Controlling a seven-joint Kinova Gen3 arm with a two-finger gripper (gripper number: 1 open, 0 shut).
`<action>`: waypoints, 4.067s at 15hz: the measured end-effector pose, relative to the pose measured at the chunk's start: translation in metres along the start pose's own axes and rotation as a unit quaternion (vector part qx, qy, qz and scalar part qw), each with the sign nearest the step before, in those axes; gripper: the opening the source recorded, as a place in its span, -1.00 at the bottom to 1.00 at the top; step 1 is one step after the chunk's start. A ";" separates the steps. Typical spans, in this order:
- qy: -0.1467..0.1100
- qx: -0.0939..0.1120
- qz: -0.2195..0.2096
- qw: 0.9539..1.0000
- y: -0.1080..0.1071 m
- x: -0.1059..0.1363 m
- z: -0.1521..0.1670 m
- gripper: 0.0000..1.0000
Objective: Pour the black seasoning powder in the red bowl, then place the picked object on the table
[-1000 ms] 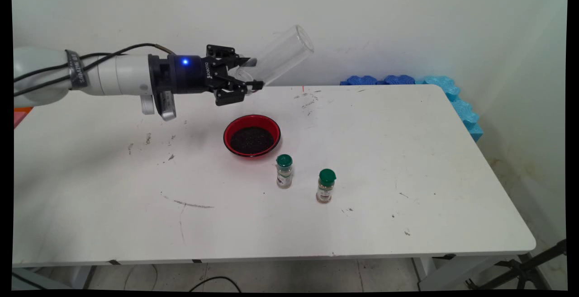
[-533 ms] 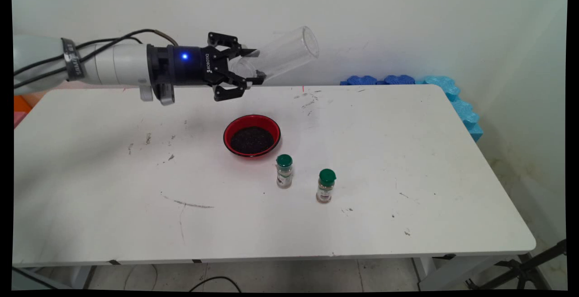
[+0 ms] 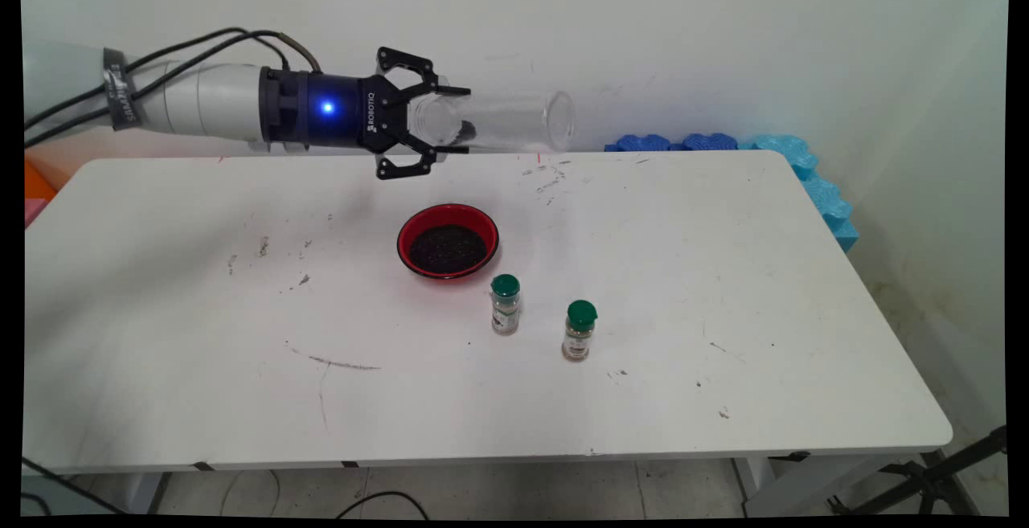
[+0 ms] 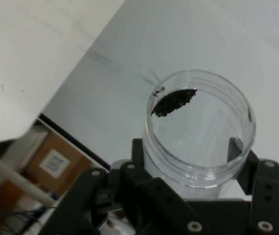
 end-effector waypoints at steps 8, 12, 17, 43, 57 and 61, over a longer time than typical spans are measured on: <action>-0.033 0.034 0.243 0.969 0.016 -0.014 0.002 -1.00; -0.047 0.040 0.343 0.937 0.025 -0.022 0.002 -1.00; -0.065 0.048 0.474 0.877 0.038 -0.035 0.000 -1.00; -0.112 0.006 0.912 0.394 0.076 -0.139 -0.058 -1.00; -0.140 0.076 0.891 0.425 -0.015 -0.116 -0.062 -1.00; -0.141 0.099 0.888 0.426 -0.050 -0.094 -0.052 -1.00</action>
